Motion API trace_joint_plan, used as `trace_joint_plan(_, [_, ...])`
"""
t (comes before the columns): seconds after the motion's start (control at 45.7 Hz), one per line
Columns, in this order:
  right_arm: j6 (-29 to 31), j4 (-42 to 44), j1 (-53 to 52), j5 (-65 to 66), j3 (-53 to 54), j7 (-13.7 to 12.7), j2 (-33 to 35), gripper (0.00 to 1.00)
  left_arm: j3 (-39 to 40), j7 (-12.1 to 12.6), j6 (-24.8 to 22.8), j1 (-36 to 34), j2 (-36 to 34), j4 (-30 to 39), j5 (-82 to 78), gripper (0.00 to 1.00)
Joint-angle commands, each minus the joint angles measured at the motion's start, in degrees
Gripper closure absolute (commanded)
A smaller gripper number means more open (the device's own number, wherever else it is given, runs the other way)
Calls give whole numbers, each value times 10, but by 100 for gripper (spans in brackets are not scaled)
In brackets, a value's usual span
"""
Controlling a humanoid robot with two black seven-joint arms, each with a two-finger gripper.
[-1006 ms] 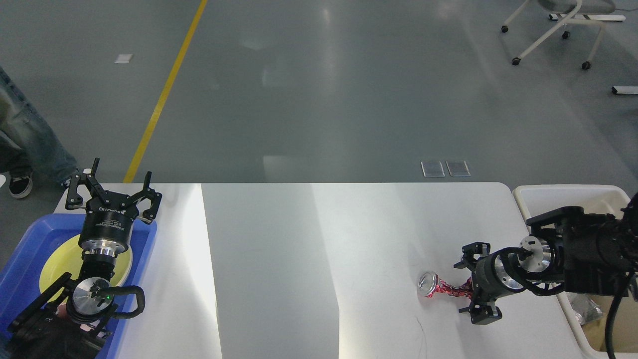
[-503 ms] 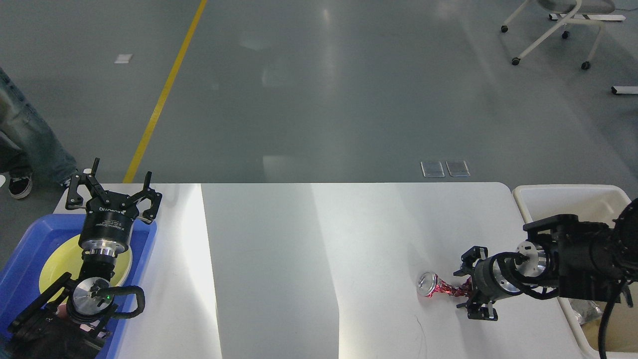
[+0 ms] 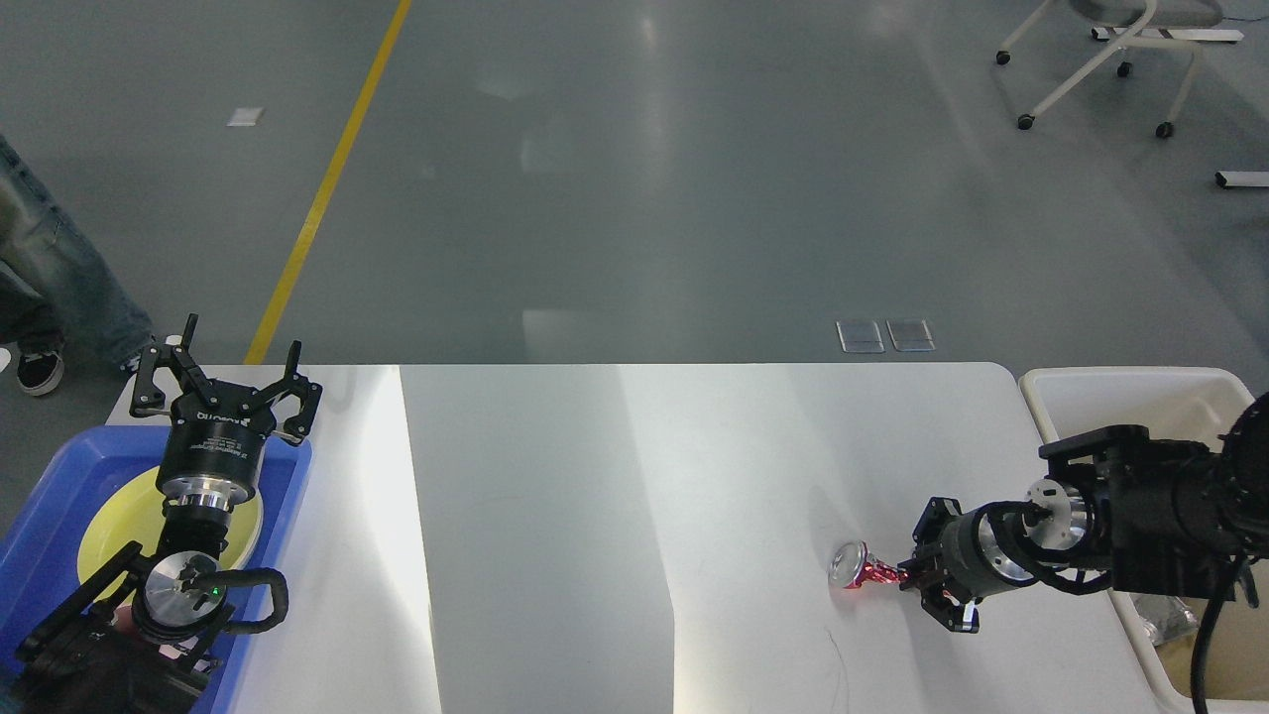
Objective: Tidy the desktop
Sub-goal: 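Close the right gripper on the crumpled red can, then lift the red can and carry it over the white bin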
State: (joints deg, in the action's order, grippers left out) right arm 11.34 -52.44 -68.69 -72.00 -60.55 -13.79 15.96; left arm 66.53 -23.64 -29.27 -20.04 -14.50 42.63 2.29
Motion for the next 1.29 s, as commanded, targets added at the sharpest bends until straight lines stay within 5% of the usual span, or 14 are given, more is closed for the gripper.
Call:
trace_joint_plan(0.0, [1, -4, -7, 1, 0, -1, -2, 100, 0, 0, 0, 0, 0, 0, 0, 3])
trace_joint_plan(0.328, [32, -129, -138, 204, -13, -4, 53, 100, 0, 0, 0, 0, 0, 0, 0, 3])
trace_joint_plan(0.547, [141, -226, -279, 391, -69, -3, 76, 100, 0, 0, 0, 0, 0, 0, 0, 3])
trace_joint_plan(0.765, [136, -344, -413, 618, -94, -4, 90, 100, 0, 0, 0, 0, 0, 0, 0, 3])
trace_joint_plan(1.028, [143, -473, -594, 673, -125, -3, 104, 100, 0, 0, 0, 0, 0, 0, 0, 3])
trace_joint_plan(1.268, [180, -476, -660, 674, -124, -1, 106, 100, 0, 0, 0, 0, 0, 0, 0, 3])
